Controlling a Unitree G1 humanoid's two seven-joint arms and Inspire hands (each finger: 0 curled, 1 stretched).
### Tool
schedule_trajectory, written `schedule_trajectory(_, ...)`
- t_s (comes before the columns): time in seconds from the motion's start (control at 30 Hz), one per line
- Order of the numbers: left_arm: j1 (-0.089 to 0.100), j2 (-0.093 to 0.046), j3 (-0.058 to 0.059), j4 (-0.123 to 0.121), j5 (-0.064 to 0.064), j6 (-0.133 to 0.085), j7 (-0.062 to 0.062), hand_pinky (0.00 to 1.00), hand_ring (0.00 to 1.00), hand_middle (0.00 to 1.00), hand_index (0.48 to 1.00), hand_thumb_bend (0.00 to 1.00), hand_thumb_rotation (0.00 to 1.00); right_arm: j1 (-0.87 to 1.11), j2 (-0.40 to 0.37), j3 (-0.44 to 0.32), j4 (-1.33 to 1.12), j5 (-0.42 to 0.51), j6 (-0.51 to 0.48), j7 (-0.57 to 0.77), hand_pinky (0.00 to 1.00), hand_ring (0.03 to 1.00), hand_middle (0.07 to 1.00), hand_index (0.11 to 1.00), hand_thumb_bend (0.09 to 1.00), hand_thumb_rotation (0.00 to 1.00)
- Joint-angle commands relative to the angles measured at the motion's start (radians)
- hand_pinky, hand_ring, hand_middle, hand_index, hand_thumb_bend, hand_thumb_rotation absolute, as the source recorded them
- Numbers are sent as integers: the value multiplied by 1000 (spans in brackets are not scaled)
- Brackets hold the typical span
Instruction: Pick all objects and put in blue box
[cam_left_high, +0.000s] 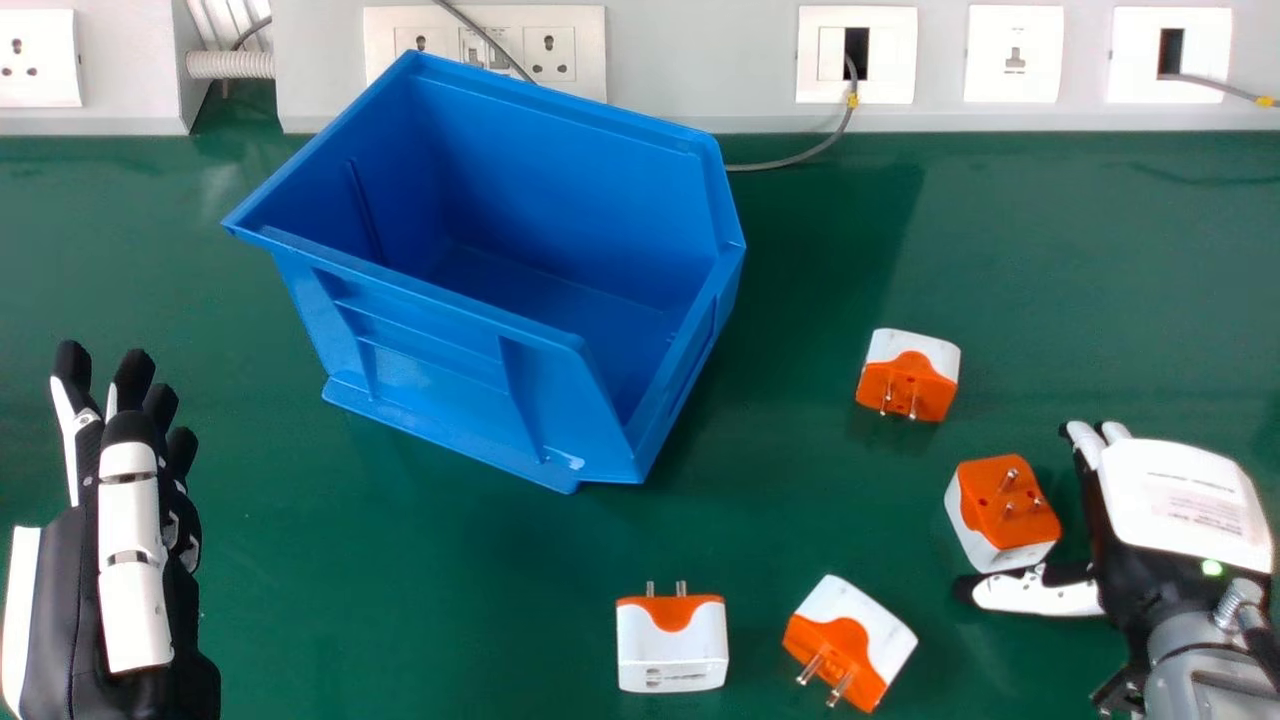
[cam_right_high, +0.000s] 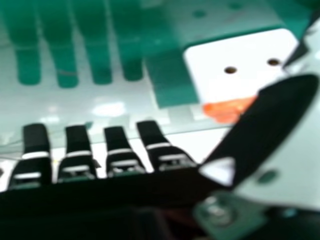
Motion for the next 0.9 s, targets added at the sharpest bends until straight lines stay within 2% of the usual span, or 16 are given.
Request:
schedule_trajectory(0.0, 5, 3, 0, -30, -6, 0, -1, 1000, 1000, 1000, 1000, 228, 1000, -9, 4, -7, 17, 4, 29, 24, 828, 905, 931, 905, 705, 586)
schedule_trajectory(0.1, 6, 2, -2, -28, -6, -4, -4, 1000, 1000, 1000, 1000, 230, 1000, -20, 13, 3, 18, -6, 42, 34, 831, 908, 933, 907, 705, 591)
schedule_trajectory(0.27, 9, 1, -5, -31, -12, -2, -7, 1000, 1000, 1000, 1000, 221, 1000, -23, 18, 14, 2, -11, 48, 57, 831, 908, 932, 907, 713, 604)
schedule_trajectory(0.5, 8, -1, -8, -32, 8, -6, 7, 1000, 1000, 1000, 1000, 219, 1000, -24, 2, 33, -20, -26, 48, 107, 831, 911, 935, 910, 706, 604)
schedule_trajectory(0.67, 2, -1, -8, -27, -2, -2, 4, 1000, 1000, 1000, 1000, 220, 1000, -18, -24, 49, -28, -41, 15, 104, 821, 903, 927, 900, 699, 589)
schedule_trajectory(0.87, -3, 3, -5, -20, 4, -4, 5, 1000, 1000, 1000, 1000, 218, 1000, -19, -28, 53, -64, -40, 14, 135, 813, 897, 919, 895, 693, 607)
